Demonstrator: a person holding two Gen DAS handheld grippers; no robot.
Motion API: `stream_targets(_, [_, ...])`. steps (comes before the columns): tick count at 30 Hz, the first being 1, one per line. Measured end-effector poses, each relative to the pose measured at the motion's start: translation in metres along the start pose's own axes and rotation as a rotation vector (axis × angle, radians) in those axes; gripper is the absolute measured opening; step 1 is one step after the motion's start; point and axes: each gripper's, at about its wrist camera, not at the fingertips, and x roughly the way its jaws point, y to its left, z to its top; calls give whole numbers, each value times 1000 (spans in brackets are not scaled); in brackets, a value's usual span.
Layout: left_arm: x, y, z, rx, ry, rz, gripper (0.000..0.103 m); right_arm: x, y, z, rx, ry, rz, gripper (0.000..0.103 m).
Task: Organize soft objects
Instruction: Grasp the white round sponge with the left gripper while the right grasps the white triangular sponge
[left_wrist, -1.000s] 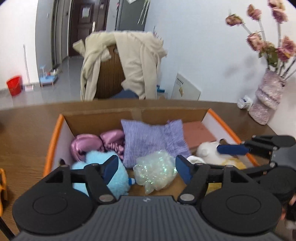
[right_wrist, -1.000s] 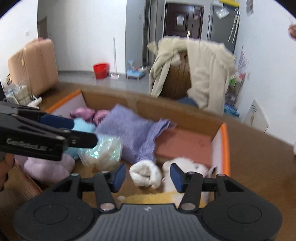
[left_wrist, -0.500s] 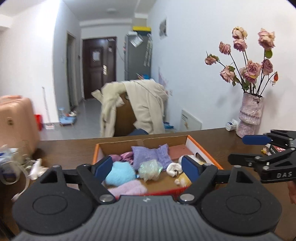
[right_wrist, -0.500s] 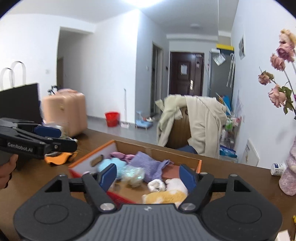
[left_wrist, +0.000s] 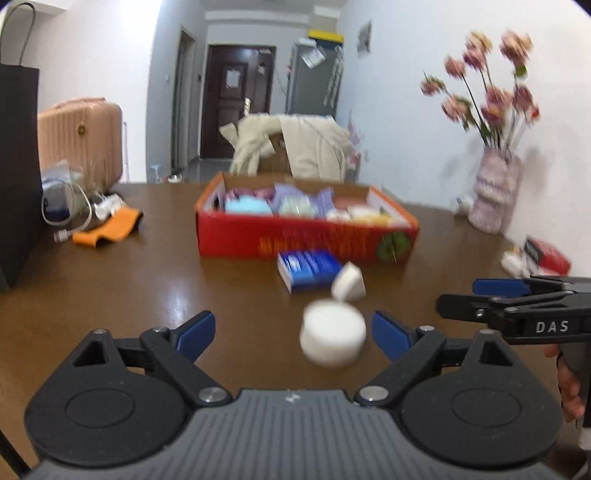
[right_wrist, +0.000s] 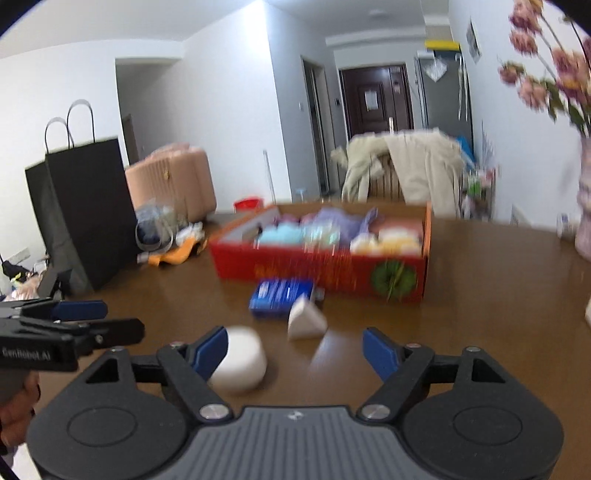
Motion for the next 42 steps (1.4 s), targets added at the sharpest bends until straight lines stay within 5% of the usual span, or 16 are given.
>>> stream_targets(9, [5,-5,-9,-12,8,-14,93,-7,0,-13,4,8,-50,82])
stream_targets(20, [76,-29,-5,45,76,-56,91,22,-18,-6,43,59,-110,82])
stream_targets(22, [90,-31,-4,56,86,-64,85,28,-21,-2,53,64,-127,81])
stream_targets(25, [104,-25,-4,54,123,-93,62,38,-25,4,69,69,-142,81])
stream_targets(31, [99,5,3,12,96,-121,58,85,-17,19,61,105,-109,80])
stream_targets(40, [95,62,17,-91,70,-1,58,148,9,42,-19,117,-93,52])
stream_targets(42, [95,65,17,-93,74,2,58,152,8,41,-22,131,-97,29])
